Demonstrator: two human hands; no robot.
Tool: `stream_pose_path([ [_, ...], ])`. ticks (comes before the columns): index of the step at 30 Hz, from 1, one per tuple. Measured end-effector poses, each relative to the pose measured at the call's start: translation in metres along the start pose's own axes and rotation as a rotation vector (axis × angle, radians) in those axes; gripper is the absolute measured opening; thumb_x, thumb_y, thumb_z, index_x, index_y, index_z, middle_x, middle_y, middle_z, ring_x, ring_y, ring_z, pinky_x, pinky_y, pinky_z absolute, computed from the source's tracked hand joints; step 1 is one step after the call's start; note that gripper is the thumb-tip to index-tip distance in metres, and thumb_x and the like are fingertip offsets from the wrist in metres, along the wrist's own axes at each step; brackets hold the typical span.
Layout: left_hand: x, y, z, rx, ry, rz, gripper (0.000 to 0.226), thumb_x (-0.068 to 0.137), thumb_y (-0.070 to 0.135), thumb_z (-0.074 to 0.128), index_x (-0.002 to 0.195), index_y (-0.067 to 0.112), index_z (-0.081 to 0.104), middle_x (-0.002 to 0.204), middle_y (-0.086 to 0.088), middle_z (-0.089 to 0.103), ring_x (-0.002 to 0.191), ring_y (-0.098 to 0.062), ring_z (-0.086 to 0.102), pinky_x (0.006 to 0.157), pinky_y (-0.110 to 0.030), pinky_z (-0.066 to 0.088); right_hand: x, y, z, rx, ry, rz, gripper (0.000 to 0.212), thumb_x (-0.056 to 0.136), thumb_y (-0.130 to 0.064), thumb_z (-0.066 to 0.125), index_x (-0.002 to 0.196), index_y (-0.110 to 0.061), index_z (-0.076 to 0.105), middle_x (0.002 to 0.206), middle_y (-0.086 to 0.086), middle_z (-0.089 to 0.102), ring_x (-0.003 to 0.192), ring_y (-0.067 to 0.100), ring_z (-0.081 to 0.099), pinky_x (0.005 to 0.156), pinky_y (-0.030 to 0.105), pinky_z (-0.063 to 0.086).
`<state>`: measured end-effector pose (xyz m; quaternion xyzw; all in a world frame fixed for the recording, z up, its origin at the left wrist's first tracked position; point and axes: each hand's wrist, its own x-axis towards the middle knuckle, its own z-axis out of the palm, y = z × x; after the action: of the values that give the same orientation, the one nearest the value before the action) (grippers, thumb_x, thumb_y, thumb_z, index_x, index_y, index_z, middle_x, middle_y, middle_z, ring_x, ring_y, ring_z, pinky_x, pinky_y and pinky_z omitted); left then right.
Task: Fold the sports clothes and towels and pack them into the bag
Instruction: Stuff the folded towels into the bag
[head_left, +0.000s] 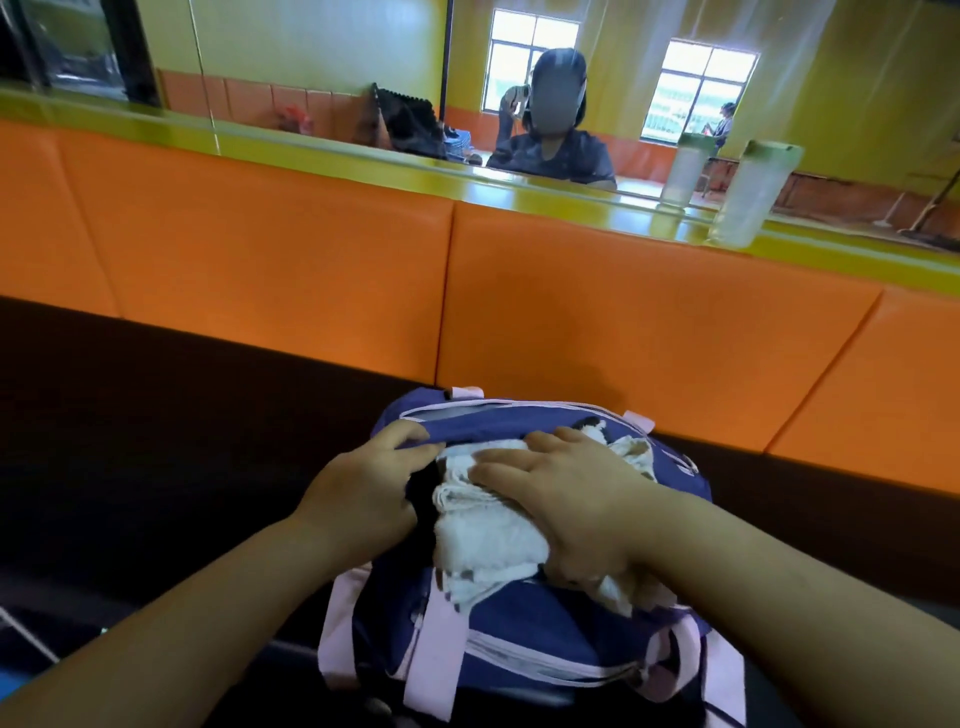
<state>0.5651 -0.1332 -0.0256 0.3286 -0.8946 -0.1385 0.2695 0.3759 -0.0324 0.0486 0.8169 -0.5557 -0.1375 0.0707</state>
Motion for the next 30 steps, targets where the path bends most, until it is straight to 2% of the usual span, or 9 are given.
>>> stream_pose_path([
  [5,0.000,0.002,-0.008,-0.076,-0.073,0.037,0.062,0.072,0.018,0.062,0.131,0.035,0.053,0.129,0.019,0.044,0.106,-0.004,0.053,0.082,-0.022,0.047,0.027,-0.005,0.004,-0.006,-0.030,0.121,0.078,0.064,-0.037,0.073,0.132,-0.023,0.038,0.133,0.004,0.042,0.107,0.031,0.050,0.096,0.044,0.040],
  [8,0.001,0.002,-0.014,-0.121,-0.169,0.022,0.073,0.067,0.020,0.061,0.136,0.036,0.045,0.131,0.023,0.038,0.097,0.008,0.047,0.074,-0.002,0.036,0.036,-0.014,0.017,0.014,-0.041,0.205,0.076,0.064,-0.036,0.073,0.130,-0.021,0.038,0.129,0.010,0.038,0.103,0.034,0.049,0.091,0.044,0.041],
  [10,0.003,0.002,-0.019,-0.173,-0.233,-0.004,0.077,0.065,0.028,0.066,0.138,0.036,0.042,0.128,0.028,0.034,0.095,0.015,0.045,0.072,0.002,0.034,0.038,-0.020,0.025,0.002,-0.015,0.237,0.074,0.065,-0.034,0.072,0.128,-0.018,0.039,0.127,0.014,0.033,0.100,0.035,0.049,0.088,0.044,0.039],
  [13,0.004,0.000,-0.018,-0.140,-0.259,-0.017,0.083,0.064,0.039,0.076,0.139,0.036,0.040,0.128,0.035,0.029,0.109,0.010,0.040,0.082,-0.004,0.036,0.038,-0.024,0.032,-0.036,0.038,0.235,0.080,0.062,-0.039,0.072,0.128,-0.013,0.037,0.126,0.015,0.031,0.099,0.034,0.045,0.088,0.045,0.039],
  [16,0.001,0.001,-0.006,-0.011,-0.207,-0.029,0.085,0.067,0.045,0.077,0.141,0.031,0.039,0.142,0.021,0.030,0.122,-0.002,0.041,0.088,-0.015,0.036,0.031,-0.021,0.037,-0.041,0.073,0.222,0.098,0.056,-0.058,0.071,0.133,-0.010,0.032,0.132,0.014,0.030,0.106,0.035,0.042,0.093,0.047,0.036],
  [21,0.000,0.003,0.003,0.033,-0.181,-0.021,0.078,0.073,0.045,0.072,0.142,0.029,0.039,0.147,0.015,0.030,0.125,-0.010,0.045,0.093,-0.023,0.040,0.006,-0.011,0.041,0.021,0.077,0.246,0.122,0.050,-0.080,0.064,0.144,-0.021,0.014,0.145,0.014,0.023,0.129,0.038,0.028,0.112,0.053,0.016],
  [23,0.001,0.003,0.003,0.053,-0.193,-0.032,0.076,0.076,0.043,0.071,0.143,0.030,0.038,0.149,0.016,0.028,0.122,-0.009,0.048,0.094,-0.024,0.040,-0.008,-0.006,0.039,0.061,0.061,0.290,0.125,0.049,-0.084,0.061,0.145,-0.029,0.003,0.152,0.012,0.013,0.139,0.041,0.013,0.111,0.062,0.004],
  [26,0.002,0.003,0.004,0.061,-0.198,-0.046,0.074,0.077,0.042,0.070,0.143,0.030,0.038,0.150,0.017,0.026,0.124,-0.008,0.046,0.095,-0.023,0.039,-0.035,0.008,0.046,0.204,-0.047,0.378,0.130,0.047,-0.085,0.064,0.140,-0.047,-0.020,0.155,0.003,-0.022,0.142,0.038,-0.020,0.110,0.067,-0.003],
  [30,0.003,0.004,0.006,0.044,-0.192,-0.056,0.074,0.076,0.039,0.071,0.142,0.029,0.040,0.148,0.017,0.028,0.124,-0.008,0.045,0.095,-0.021,0.037,-0.057,0.019,0.063,0.393,-0.054,0.413,0.130,0.045,-0.081,0.069,0.135,-0.060,-0.022,0.151,-0.003,-0.035,0.143,0.032,-0.021,0.113,0.062,0.010],
])
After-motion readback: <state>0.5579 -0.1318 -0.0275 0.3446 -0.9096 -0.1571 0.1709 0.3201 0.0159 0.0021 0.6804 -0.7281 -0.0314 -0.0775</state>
